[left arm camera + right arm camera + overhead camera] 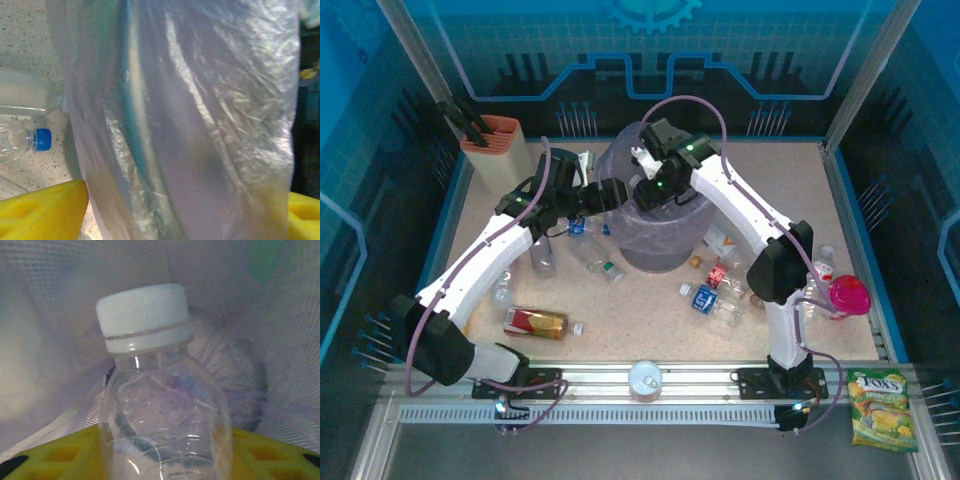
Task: Put the plastic bottles in the bin
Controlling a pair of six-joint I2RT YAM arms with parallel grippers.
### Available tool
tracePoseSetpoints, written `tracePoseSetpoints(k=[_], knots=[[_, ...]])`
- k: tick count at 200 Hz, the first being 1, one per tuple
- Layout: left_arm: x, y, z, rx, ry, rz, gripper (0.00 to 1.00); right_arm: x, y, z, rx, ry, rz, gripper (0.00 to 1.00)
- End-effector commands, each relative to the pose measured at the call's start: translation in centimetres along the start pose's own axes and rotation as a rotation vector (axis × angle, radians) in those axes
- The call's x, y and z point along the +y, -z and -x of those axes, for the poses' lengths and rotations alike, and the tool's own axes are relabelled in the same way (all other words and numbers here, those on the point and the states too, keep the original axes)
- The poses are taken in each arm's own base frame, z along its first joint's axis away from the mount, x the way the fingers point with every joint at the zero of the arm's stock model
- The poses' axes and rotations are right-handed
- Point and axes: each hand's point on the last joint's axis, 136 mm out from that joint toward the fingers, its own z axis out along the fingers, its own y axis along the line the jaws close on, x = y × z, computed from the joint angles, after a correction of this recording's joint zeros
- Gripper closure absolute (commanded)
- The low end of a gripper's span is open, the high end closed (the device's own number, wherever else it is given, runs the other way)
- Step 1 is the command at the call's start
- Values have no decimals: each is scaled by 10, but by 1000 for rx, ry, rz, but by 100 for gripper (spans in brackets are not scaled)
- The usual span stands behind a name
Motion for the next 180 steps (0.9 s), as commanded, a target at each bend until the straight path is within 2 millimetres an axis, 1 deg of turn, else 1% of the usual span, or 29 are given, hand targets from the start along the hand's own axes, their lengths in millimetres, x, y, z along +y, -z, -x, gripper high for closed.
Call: tracePoseSetpoints(k=[1,28,39,60,87,105,124,140,149,163,180], knots=[[-1,4,-1,-17,-27,6,20,6,0,4,-17,-7,10,40],[0,3,-2,-13,-27,4,21,7,11,10,-42,7,12,29],[0,3,-2,-12,-27,5,21,7,20,14,-62,14,14,27],[1,2,-2,-12,-24,5,21,10,38,22,-100,27,26,18],[1,2,-3,-13,-29,6,21,14,70,32,-171,55,39,6],[1,2,-3,-11,-29,7,21,12,96,39,-236,58,44,3],[1,2,-2,-13,-32,8,21,-2,127,42,-304,7,19,1],[1,2,-2,-12,-35,8,21,-16,157,37,-359,-32,-23,2],[1,1,-2,-11,-34,8,21,-26,169,32,-381,-60,-55,1],[0,1,-2,-9,-37,2,21,-48,186,21,-405,-126,-106,1],[-1,0,-2,-5,-37,-1,21,-84,194,-1,-392,-232,-172,1]])
